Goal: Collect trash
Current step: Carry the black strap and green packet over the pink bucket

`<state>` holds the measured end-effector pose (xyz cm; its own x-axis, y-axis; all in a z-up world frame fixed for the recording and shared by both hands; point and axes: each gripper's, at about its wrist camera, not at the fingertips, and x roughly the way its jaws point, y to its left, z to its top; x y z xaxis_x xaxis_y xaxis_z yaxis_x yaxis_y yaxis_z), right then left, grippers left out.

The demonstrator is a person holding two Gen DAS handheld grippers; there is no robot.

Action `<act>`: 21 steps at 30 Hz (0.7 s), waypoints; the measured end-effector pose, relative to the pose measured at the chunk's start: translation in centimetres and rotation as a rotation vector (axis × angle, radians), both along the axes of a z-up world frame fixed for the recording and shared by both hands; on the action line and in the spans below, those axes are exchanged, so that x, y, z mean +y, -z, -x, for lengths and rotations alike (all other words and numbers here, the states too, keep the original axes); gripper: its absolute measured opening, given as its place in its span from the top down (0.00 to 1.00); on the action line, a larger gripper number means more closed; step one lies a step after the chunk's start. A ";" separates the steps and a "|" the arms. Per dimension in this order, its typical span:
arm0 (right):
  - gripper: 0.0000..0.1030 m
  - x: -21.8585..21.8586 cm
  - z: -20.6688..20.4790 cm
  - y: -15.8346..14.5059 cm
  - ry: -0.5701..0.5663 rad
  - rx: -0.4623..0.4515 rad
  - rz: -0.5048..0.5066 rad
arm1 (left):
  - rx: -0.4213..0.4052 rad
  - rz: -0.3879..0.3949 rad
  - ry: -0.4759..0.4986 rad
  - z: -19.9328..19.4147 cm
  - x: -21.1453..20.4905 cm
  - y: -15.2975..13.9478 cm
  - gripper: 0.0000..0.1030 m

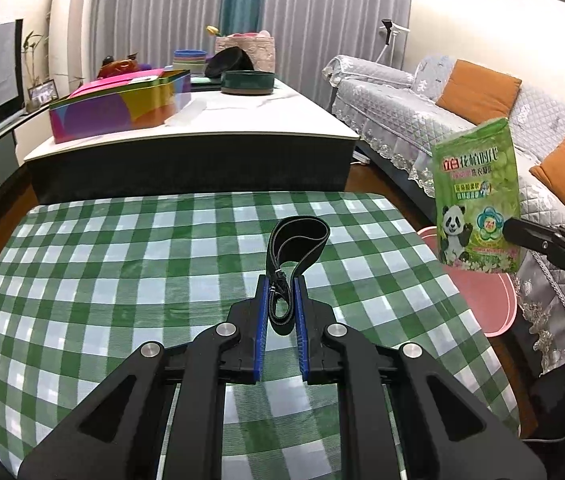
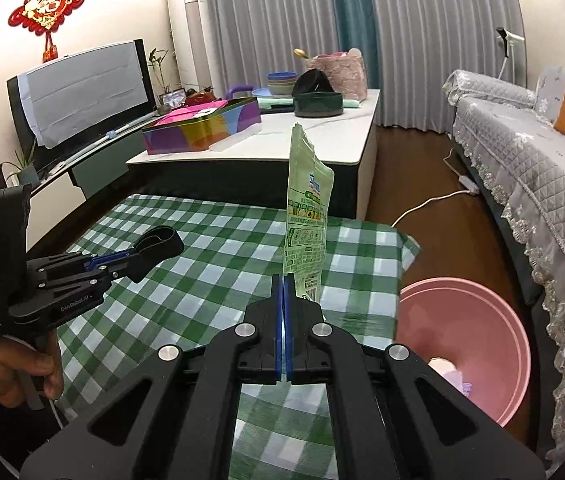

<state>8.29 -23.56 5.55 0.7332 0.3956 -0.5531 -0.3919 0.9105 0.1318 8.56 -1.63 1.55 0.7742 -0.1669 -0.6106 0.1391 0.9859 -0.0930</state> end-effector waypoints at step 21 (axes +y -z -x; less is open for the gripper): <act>0.99 -6.7 0.0 0.4 0.142 -0.004 0.002 | 0.000 0.018 0.106 -1.8 -6.3 -0.2 0.88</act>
<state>8.32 -30.26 5.16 0.7842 0.2866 -0.5503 -0.2595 0.9571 0.1285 10.31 -7.93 1.72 0.7517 -0.2586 -0.6067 0.2421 0.9639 -0.1108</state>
